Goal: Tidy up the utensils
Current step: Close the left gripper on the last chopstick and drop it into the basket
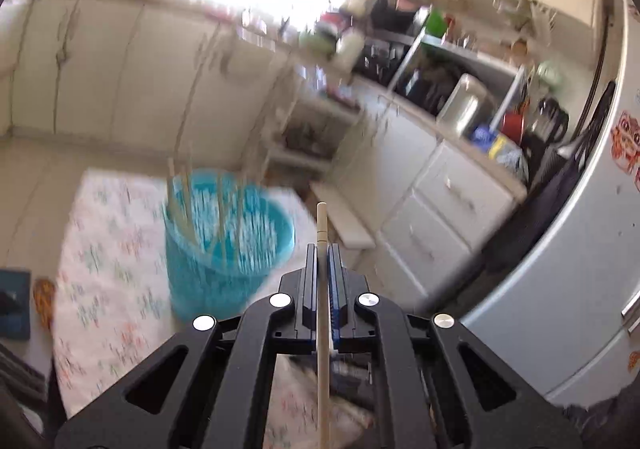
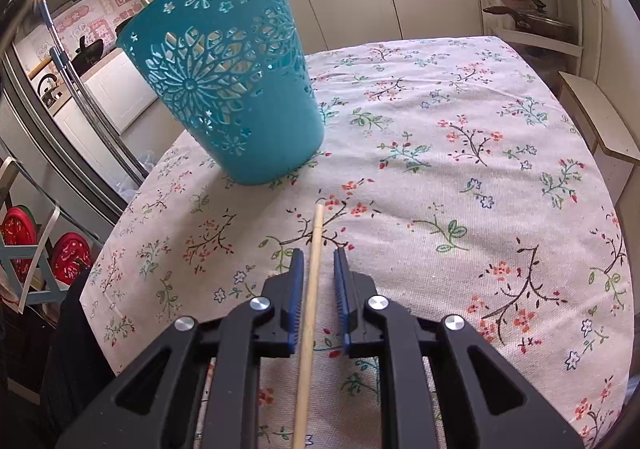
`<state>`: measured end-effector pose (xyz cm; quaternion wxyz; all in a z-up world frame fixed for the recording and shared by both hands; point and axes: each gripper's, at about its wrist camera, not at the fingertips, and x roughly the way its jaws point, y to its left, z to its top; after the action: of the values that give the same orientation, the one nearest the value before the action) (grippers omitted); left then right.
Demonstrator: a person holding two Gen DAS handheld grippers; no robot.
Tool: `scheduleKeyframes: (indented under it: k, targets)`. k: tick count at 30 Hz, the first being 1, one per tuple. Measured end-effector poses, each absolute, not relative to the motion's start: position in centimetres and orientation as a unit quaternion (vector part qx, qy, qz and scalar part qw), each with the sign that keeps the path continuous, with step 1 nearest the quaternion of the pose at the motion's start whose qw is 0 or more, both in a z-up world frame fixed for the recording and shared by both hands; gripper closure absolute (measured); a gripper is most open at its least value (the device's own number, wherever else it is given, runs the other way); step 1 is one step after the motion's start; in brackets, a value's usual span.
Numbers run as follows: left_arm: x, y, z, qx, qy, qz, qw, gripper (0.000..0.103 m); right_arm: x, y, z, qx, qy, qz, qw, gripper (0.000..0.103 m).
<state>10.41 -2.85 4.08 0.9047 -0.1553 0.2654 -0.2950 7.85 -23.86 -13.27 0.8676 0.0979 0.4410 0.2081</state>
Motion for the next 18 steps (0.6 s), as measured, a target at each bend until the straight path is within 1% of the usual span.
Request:
scheduleKeyframes:
  k: [4,10,13,18]
  targets:
    - [10.9,-2.5,8.6,-0.145,0.166,-0.235,0.947,0.098,7.8,-24.0,-13.3,0.097,0.440,0.208,0.868,0.087]
    - [12.6,-3.7,11.9,-0.121,0.057,-0.154,0.979,0.098,7.7,-23.9,-13.3,0.094,0.439,0.210,0.868,0.086]
    - [13.8,-4.5,11.9,-0.116,0.035,-0.124,0.985,0.098,7.7,-23.9,-13.3,0.093,0.438,0.212,0.869,0.084]
    - [17.0,-4.8,9.6,-0.108,0.046,-0.095,0.988,0.098,7.9,-24.2,-13.4,0.105,0.439,0.216,0.866,0.084]
